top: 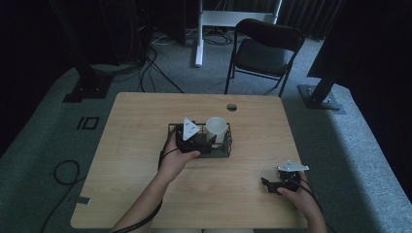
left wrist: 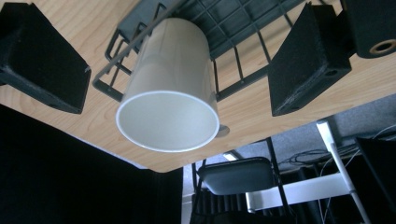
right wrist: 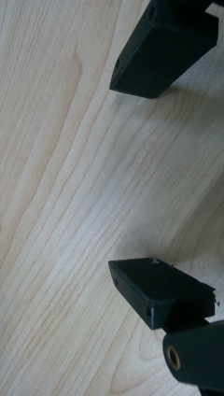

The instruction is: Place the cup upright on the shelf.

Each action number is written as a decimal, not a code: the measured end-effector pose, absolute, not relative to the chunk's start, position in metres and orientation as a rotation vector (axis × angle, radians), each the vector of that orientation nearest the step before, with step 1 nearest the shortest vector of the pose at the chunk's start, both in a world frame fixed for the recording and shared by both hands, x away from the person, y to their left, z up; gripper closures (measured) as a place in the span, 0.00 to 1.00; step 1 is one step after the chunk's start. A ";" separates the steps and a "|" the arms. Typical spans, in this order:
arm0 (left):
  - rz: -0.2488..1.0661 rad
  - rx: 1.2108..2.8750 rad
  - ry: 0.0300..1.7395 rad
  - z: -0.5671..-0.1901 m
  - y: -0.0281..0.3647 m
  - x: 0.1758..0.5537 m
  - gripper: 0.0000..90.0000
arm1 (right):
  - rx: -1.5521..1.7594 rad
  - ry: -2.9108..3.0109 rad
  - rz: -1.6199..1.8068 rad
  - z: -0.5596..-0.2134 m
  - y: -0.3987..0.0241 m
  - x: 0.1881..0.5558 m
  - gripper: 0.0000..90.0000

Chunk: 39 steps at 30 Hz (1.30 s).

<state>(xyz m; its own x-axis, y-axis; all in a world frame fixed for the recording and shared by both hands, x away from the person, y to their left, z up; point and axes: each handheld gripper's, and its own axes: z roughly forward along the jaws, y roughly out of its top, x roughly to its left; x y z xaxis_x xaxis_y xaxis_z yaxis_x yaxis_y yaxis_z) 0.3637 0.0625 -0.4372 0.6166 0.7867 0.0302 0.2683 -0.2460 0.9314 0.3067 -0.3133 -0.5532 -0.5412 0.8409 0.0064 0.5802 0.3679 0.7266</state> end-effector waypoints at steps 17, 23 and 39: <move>0.636 1.811 0.843 -0.447 0.099 0.332 0.07 | 1.242 2.267 0.983 -0.553 -0.313 0.307 0.13; 0.643 1.795 0.855 -0.452 0.112 0.320 0.07 | 1.245 2.267 0.983 -0.553 -0.313 0.307 0.13; 0.707 1.762 0.945 -0.471 0.155 0.288 0.07 | 1.245 2.267 0.982 -0.553 -0.313 0.306 0.13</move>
<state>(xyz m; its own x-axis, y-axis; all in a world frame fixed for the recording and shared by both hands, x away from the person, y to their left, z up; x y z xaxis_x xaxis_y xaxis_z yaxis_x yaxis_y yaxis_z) 0.2879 0.1552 -0.4708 0.5282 0.8481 0.0419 0.2796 -0.2203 0.9345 0.3065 -0.3131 -0.5533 -0.5397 0.8418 0.0083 0.5818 0.3659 0.7264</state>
